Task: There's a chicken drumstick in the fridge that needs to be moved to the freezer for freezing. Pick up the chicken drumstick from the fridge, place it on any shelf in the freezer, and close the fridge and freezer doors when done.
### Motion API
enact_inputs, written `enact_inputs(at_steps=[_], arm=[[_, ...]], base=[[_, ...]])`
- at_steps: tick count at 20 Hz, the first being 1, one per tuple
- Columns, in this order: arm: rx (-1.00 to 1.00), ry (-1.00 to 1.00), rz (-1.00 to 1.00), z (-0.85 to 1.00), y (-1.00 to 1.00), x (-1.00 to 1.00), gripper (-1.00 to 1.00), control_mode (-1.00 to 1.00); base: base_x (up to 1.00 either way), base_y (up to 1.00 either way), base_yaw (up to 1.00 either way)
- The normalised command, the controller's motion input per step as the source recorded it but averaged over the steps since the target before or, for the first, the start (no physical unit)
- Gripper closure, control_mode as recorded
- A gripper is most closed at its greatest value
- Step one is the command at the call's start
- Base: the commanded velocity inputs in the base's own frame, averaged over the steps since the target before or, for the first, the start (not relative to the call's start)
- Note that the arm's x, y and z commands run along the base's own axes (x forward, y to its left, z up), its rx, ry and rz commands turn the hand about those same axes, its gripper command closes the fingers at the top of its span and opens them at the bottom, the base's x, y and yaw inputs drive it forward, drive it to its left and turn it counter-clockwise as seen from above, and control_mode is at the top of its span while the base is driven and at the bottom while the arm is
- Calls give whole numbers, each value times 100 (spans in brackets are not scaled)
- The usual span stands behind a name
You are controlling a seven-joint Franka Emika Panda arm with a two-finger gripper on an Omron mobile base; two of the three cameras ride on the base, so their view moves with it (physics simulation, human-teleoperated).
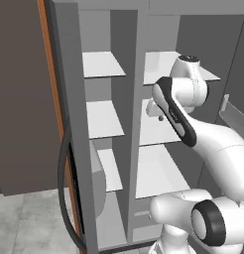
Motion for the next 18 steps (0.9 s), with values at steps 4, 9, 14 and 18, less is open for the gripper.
enact_inputs(at_steps=[4,9,14,18], arm=[[0,-2,0,0,0,-14,-100,-100],[0,0,0,-3,0,-37,-100,-100],[0,-1,-3,10,-37,-31,-100,-100],[0,-11,-8,42,-37,-22,-100,-100]], base=[[0,0,0],[0,0,0],[0,0,0],[0,0,0]])
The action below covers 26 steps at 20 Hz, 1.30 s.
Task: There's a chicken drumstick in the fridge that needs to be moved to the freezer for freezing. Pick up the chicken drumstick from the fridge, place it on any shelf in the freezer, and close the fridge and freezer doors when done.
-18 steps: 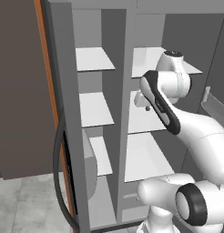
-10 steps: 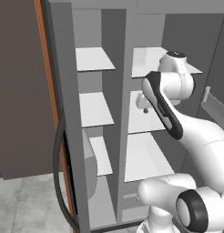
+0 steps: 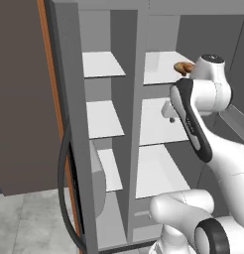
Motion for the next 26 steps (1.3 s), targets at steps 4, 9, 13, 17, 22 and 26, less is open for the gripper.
enact_inputs(at_steps=[4,9,13,17,22,26], arm=[[0,-22,-10,74,-36,-16,-100,-100],[0,-16,-8,63,-23,-3,-100,-100],[0,-18,-6,49,-23,0,-100,-100],[0,-32,-4,17,-2,0,-100,-100],[0,-22,-7,2,0,9,-100,-100],[-1,3,-8,11,2,41,-100,-100]], base=[[0,0,0],[0,0,0],[0,0,0],[0,0,0],[0,0,0],[0,0,0]])
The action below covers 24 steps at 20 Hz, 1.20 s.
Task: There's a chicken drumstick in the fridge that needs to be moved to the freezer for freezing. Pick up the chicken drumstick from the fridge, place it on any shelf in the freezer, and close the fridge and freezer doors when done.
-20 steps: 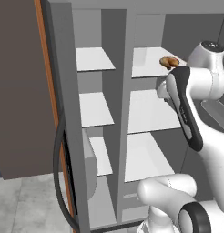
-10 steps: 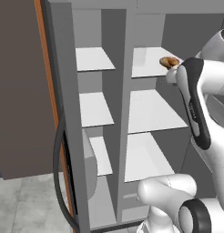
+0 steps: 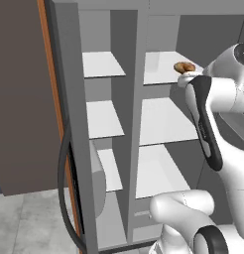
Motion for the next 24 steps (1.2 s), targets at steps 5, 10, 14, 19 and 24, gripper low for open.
enact_inputs(at_steps=[5,10,14,19,24], arm=[[0,6,-1,26,-1,28,-100,-100],[0,-2,0,22,-27,1,-100,-100],[0,-1,0,6,-38,4,-100,-100],[0,0,0,0,-21,13,-100,-100],[0,0,0,0,0,29,-100,-100]], base=[[0,0,0],[0,0,0],[0,0,0],[0,0,0],[0,0,0]])
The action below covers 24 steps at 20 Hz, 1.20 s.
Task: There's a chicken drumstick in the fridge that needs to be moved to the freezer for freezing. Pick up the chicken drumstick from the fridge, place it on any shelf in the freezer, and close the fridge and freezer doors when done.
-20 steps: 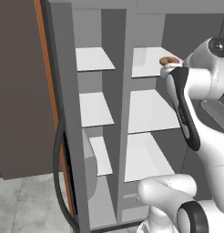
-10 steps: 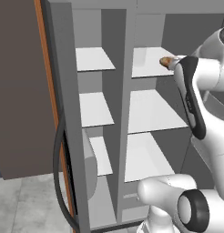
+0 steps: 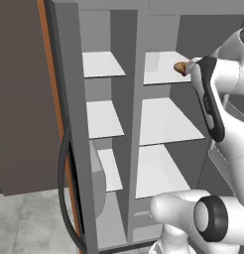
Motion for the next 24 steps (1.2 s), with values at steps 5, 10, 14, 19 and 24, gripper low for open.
enact_inputs(at_steps=[5,10,14,19,24], arm=[[0,0,0,-5,0,40,-100,-100],[0,1,0,-29,-2,41,-100,-100],[0,1,0,-35,-8,48,-100,-100],[1,1,0,-10,-22,43,-100,-100],[0,0,0,-3,-12,41,-100,-100]], base=[[0,0,0],[0,0,0],[0,0,0],[0,0,0],[0,0,0]])
